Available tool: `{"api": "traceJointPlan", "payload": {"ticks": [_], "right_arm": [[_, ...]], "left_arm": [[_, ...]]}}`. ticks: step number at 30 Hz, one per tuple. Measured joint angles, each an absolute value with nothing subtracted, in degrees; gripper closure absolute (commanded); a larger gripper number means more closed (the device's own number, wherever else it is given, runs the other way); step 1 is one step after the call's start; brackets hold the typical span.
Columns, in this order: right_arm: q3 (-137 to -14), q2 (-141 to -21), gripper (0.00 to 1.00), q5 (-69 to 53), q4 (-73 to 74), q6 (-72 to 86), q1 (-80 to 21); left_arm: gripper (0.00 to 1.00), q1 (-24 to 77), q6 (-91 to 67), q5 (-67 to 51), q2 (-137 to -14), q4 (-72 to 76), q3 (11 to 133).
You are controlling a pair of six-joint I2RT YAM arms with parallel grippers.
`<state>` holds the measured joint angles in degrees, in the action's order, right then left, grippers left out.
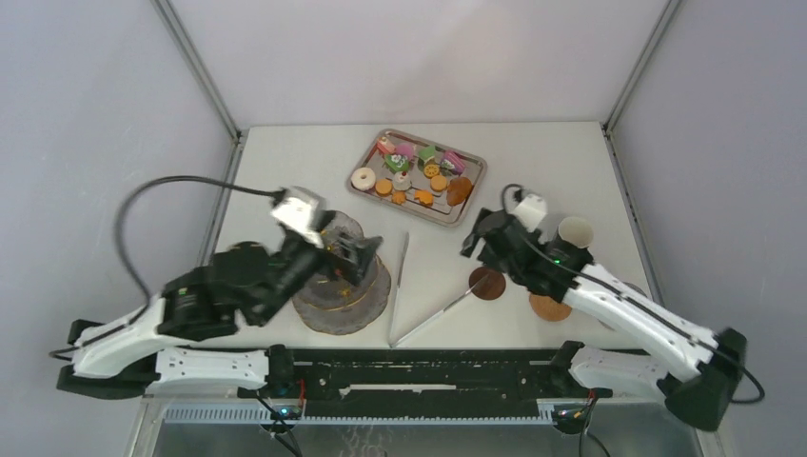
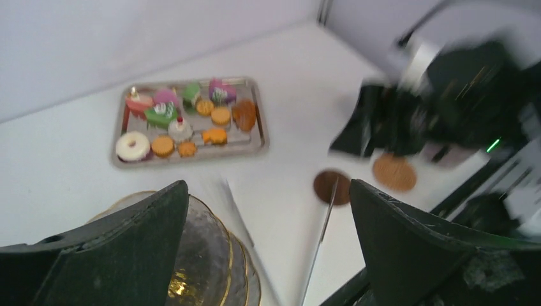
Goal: Serve the afternoon tea
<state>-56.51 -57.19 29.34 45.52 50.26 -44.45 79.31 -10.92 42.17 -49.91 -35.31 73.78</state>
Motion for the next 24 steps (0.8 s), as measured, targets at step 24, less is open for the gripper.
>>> {"api": "traceJointPlan", "payload": {"ticks": [24], "right_arm": [[-56.71, -92.66, 0.31, 6.17, 44.4, 85.47, -53.78]], "left_arm": [[0.0, 79.11, -6.87, 53.63, -34.15, -33.45, 72.97]]}}
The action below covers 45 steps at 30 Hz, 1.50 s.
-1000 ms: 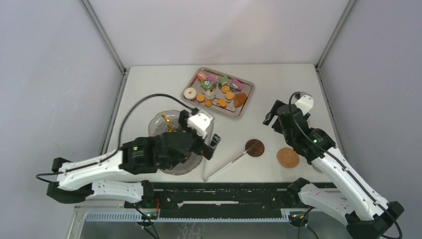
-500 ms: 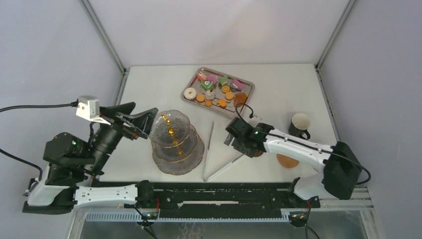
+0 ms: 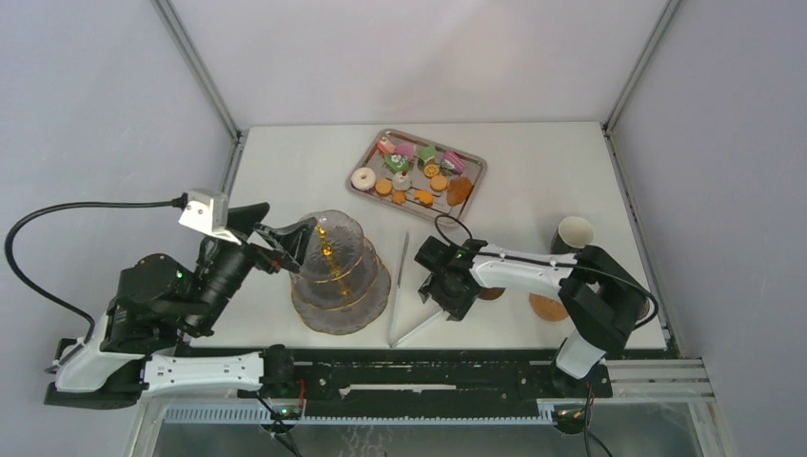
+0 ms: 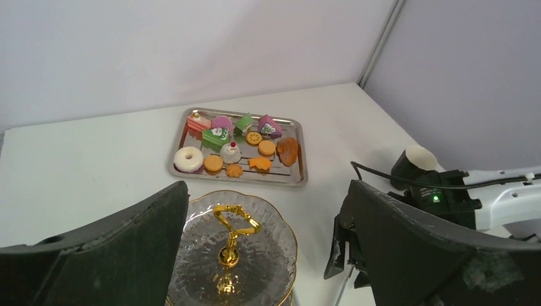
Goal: Serve the afternoon tea
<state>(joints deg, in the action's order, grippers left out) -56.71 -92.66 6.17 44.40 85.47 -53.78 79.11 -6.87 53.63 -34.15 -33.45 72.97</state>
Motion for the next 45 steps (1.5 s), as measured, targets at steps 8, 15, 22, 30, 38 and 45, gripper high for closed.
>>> {"api": "traceJointPlan", "payload": {"ticks": [8, 15, 22, 30, 38, 45], "right_arm": [[-56.71, -96.2, 0.69, 1.23, 42.37, 86.5, -54.13], [-56.73, -95.55, 0.99, 2.52, 43.4, 86.94, -54.28], [-61.04, -88.95, 1.0, 10.5, 48.21, 82.94, -56.66], [-63.96, -77.23, 1.0, 19.35, 46.74, 59.61, -42.28], [-67.44, -78.63, 1.0, 15.4, 40.21, 36.18, -13.91], [-82.06, -99.37, 1.0, 8.58, 38.52, 29.1, -2.37]], "left_arm": [[0.0, 79.11, -5.98, 52.56, -34.65, -33.63, 70.87], [0.0, 79.11, -6.09, 52.58, -32.82, -33.56, 69.41], [0.0, 79.11, -6.48, 52.53, -29.26, -33.15, 68.99], [0.0, 79.11, -6.52, 52.51, -29.04, -32.77, 68.99], [0.0, 79.11, -6.55, 52.64, -33.8, -33.1, 69.25], [0.0, 78.0, -8.78, 54.17, -45.36, -39.62, 77.1]]}}
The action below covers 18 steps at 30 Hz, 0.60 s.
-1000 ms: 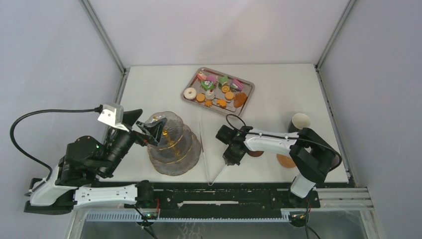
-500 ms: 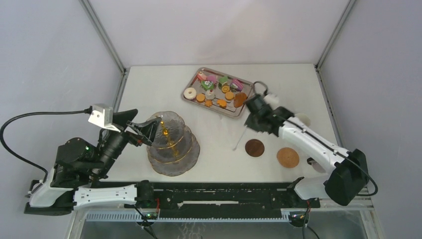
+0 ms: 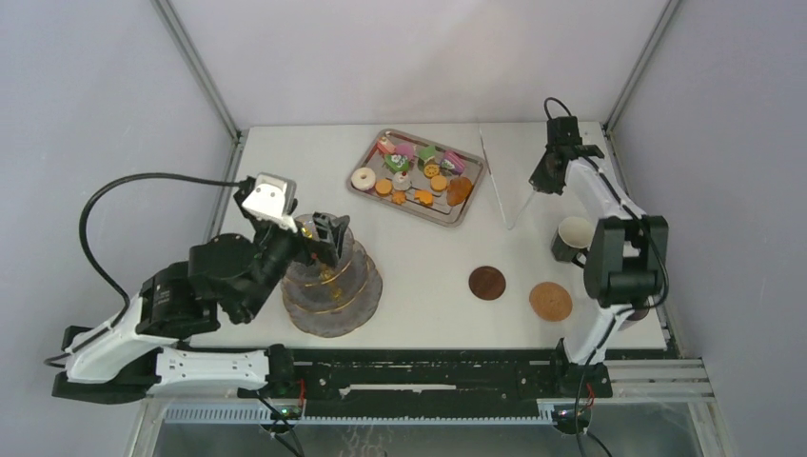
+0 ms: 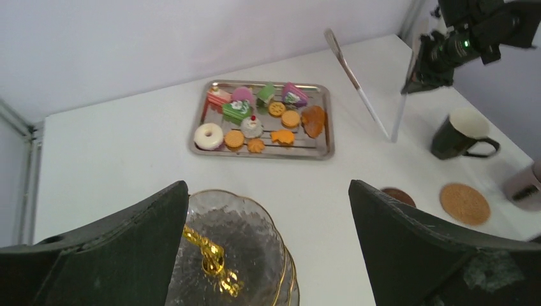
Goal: Serve the afternoon tea
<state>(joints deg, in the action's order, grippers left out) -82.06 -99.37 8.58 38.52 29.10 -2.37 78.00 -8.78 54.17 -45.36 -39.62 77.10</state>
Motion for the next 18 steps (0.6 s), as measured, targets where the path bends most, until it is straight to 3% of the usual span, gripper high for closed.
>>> {"api": "traceJointPlan", "payload": {"ticks": [5, 10, 11, 12, 14, 18], "right_arm": [[-88.29, -109.89, 0.98, 5.54, 39.72, 27.86, 0.23], [-92.01, -114.61, 0.88, 4.8, 41.39, 27.0, 1.45], [-92.44, -115.2, 0.82, 4.78, 41.39, 26.98, 1.58], [-92.62, -115.59, 0.66, 4.73, 41.34, 26.92, 1.76], [-92.64, -116.09, 0.46, 4.54, 41.39, 26.65, 1.96], [-92.71, -116.25, 0.29, 4.36, 41.34, 26.5, 2.13]], "left_arm": [[0.0, 71.85, -14.74, 54.89, -51.72, -47.94, 85.86], [0.0, 66.96, -21.08, 54.43, -52.64, -56.69, 89.56], [0.0, 66.37, -22.39, 54.24, -53.06, -58.61, 90.48], [0.0, 65.95, -23.75, 54.13, -53.36, -60.51, 91.42], [0.01, 65.17, -27.11, 53.87, -54.19, -64.84, 93.82], [0.01, 64.23, -34.54, 53.63, -56.88, -70.89, 95.59]]}}
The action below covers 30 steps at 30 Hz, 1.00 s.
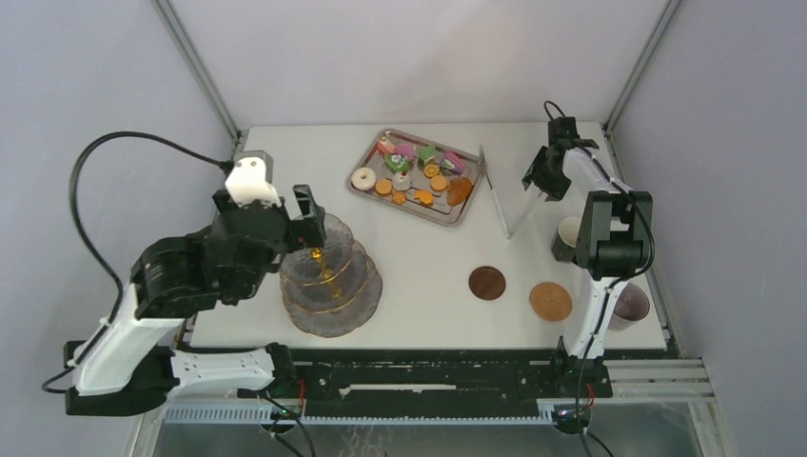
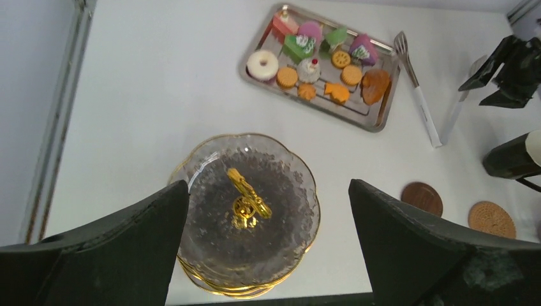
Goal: Serve the afternoon tea
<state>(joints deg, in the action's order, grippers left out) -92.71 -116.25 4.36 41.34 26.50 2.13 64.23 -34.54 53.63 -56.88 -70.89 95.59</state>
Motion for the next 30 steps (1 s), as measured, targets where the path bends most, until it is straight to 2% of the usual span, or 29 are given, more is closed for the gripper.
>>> {"api": "traceJointPlan", "payload": {"ticks": [12, 15, 24, 30], "right_arm": [[-92.97, -115.33, 0.26, 2.5, 41.28, 25.91, 2.15], [-92.97, -114.15, 0.26, 2.15, 41.25, 25.8, 2.15], [-92.97, -111.85, 0.26, -0.12, 40.71, 25.82, 2.15], [-91.48, -110.45, 0.27, -0.93, 40.36, 25.85, 2.15]], "left_arm": [[0.08, 63.55, -59.68, 53.12, -65.43, -78.41, 89.25], [0.12, 63.55, -62.76, 54.22, -65.25, -79.53, 88.9], [0.37, 61.54, -65.67, 56.93, -64.07, -80.31, 86.67], [0.74, 60.03, -64.58, 58.15, -63.86, -79.64, 84.16]]}}
